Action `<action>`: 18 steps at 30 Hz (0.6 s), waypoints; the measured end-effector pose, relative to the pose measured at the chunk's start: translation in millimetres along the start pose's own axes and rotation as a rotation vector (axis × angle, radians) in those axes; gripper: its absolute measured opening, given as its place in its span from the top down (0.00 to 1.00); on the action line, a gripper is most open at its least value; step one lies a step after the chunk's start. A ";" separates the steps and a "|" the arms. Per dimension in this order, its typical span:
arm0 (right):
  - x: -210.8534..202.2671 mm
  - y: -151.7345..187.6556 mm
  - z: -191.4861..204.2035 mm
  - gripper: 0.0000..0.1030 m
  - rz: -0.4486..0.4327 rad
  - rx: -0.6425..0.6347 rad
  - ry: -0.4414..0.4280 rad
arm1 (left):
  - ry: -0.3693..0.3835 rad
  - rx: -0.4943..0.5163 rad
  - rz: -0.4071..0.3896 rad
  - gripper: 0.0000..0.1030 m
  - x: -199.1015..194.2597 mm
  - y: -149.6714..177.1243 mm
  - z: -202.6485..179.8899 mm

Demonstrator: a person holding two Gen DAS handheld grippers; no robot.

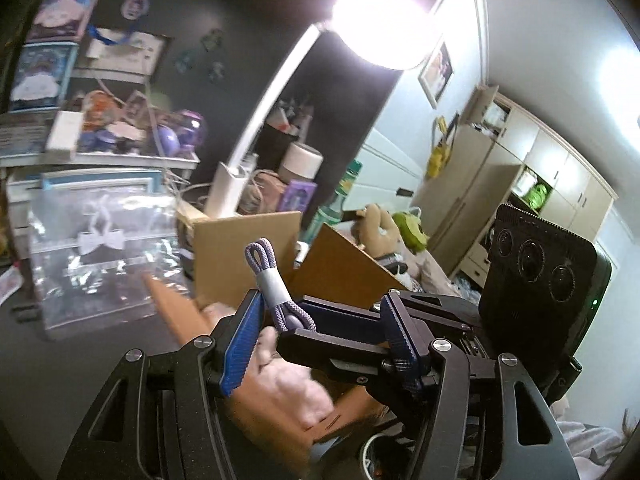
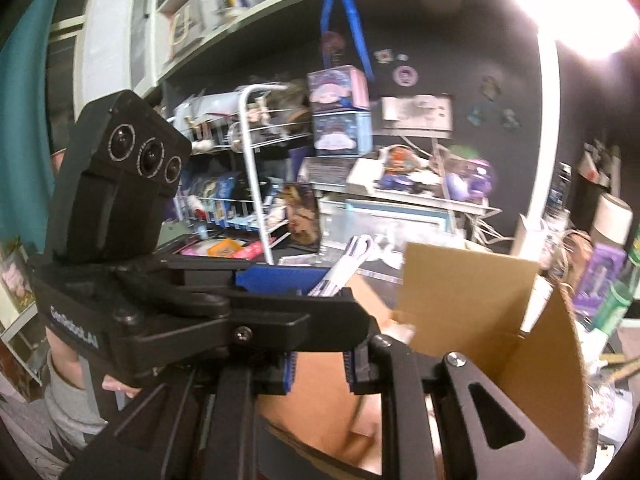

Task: Organize objects
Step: 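Carry the lavender cord into the box and open the right gripper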

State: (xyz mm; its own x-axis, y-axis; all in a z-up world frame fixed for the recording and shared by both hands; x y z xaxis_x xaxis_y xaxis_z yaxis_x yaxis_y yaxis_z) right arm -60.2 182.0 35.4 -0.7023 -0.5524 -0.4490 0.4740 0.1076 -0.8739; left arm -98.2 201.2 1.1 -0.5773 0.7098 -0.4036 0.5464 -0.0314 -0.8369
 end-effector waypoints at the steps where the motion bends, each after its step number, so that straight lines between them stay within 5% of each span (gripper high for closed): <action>1: -2.5 0.9 -5.8 0.85 0.000 0.008 0.007 | 0.005 0.003 0.009 0.45 6.0 -0.6 -2.5; 13: -11.5 11.2 -45.6 0.82 0.018 0.059 0.071 | -0.012 0.028 0.072 0.40 38.9 -2.9 -6.7; 14: -11.5 11.3 -47.8 0.79 0.019 0.062 0.075 | -0.019 0.030 0.074 0.33 40.0 -2.9 -5.6; 16: -12.7 10.9 -51.5 0.53 0.014 0.070 0.086 | -0.023 0.031 0.073 0.30 40.8 -3.5 -4.6; 18: -15.5 10.2 -52.5 0.49 0.002 0.066 0.101 | -0.023 0.032 0.072 0.28 40.6 -3.7 -4.6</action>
State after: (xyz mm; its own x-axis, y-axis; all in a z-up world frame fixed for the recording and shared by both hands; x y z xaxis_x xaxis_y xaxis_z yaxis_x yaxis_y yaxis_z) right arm -72.4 235.1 23.7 -0.7496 -0.4660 -0.4700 0.5072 0.0517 -0.8603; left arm -121.0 233.4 -10.5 -0.5513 0.6885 -0.4713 0.5675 -0.1046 -0.8167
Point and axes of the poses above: each gripper's, at about its wrist camera, not at the fingertips, and x roughly the way its jaws point, z to its left, y to its underside, the point moved 9 cm from there along x, roughly the way its jaws point, and after that the axes turned 6 degrees about x, right-handed, at the moved point
